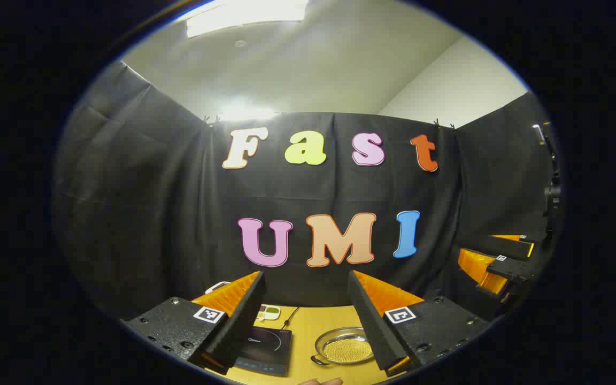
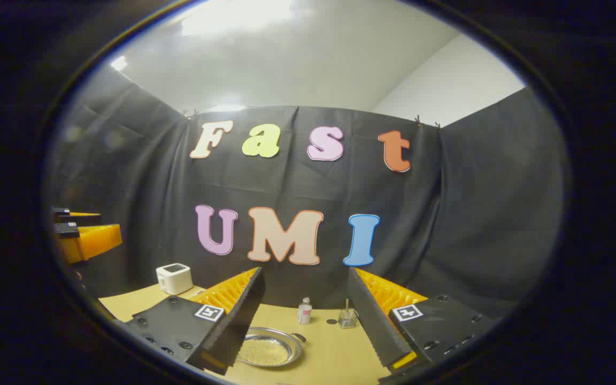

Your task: First push the handle of the pot to place it horizontally, then grasp the pot with both hands and set it on the induction cooktop.

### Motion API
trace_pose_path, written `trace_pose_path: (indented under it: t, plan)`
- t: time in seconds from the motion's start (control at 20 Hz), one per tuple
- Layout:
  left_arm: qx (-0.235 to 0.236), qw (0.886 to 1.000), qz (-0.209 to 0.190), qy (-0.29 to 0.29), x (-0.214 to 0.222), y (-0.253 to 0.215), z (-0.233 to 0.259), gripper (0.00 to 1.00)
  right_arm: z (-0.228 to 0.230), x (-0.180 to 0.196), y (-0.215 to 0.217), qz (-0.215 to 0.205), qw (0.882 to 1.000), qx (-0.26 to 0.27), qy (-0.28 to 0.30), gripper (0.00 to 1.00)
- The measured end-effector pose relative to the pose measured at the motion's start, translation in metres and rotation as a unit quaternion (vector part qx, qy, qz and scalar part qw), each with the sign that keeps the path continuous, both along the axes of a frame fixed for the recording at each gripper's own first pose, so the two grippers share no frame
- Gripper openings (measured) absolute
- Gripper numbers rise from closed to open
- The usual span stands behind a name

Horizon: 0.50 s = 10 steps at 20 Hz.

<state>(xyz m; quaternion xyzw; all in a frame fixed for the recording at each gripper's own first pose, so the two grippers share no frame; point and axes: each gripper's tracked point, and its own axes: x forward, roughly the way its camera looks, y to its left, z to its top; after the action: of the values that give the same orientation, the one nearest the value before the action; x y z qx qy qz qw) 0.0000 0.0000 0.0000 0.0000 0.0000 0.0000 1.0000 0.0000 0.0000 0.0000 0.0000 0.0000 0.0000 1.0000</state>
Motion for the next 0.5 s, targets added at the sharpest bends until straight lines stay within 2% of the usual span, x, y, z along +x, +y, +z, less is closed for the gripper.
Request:
trace_pose_path:
  t: [0.05,0.1,0.15,0.2,0.25,0.5]
  plan:
    - [-0.001,1.0,0.0,0.004,0.001,-0.002,-0.004,0.93,0.0,0.002,-0.002,0.001,1.0,0.003,-0.001,0.97]
    - [0.0,1.0,0.001,0.006,0.003,-0.003,-0.004,0.93,0.001,0.004,-0.004,0.001,1.0,0.004,-0.002,0.97]
    - [0.001,1.0,0.004,0.008,0.003,-0.002,-0.005,0.89,-0.001,0.006,-0.006,0.002,1.0,0.003,0.0,0.97]
    - [0.001,1.0,0.005,0.007,0.004,-0.003,-0.005,0.94,-0.002,0.007,-0.006,0.004,1.0,0.003,0.002,0.98]
    - [0.002,1.0,0.007,0.007,0.004,-0.004,-0.005,0.89,-0.002,0.006,-0.008,0.005,1.0,0.005,0.002,0.97]
    - [0.006,1.0,0.011,0.012,0.003,-0.009,-0.006,0.88,-0.008,0.009,-0.013,0.008,1.0,0.012,0.008,0.97]
